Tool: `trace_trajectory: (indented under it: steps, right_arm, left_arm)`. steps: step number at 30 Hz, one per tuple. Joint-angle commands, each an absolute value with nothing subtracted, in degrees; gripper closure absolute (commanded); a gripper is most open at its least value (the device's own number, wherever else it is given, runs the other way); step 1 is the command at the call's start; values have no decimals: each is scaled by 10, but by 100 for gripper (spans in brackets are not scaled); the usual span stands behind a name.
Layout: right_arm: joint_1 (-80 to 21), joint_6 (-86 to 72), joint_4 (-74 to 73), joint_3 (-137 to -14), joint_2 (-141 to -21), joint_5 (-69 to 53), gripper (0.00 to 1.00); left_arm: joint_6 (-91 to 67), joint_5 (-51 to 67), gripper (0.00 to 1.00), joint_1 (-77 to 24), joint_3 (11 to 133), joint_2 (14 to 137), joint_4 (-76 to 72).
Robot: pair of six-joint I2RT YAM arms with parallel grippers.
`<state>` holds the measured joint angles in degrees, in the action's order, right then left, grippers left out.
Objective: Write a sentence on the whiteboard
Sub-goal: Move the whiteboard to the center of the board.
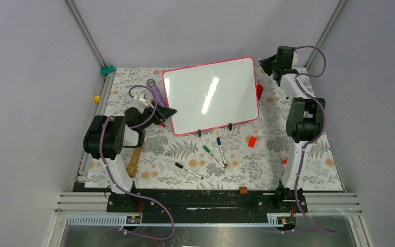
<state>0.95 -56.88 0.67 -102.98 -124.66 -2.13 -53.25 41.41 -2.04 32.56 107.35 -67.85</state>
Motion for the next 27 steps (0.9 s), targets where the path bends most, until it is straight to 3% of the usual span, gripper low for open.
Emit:
trace_trajectory:
  steps: [1,16,27]
  right_arm:
    - [3,-597,45,-1081,-1277,-44,100]
    - [-40,-641,29,-1098,-1310,-45,100]
    - [-38,-650,66,-992,-1233,-39,100]
  left_arm:
    - [-533,429,42,-17,343,1073,-728]
    - [-521,442,46,-21,352,1077,-721]
    - [-517,466,64,-33,362,1077,-713]
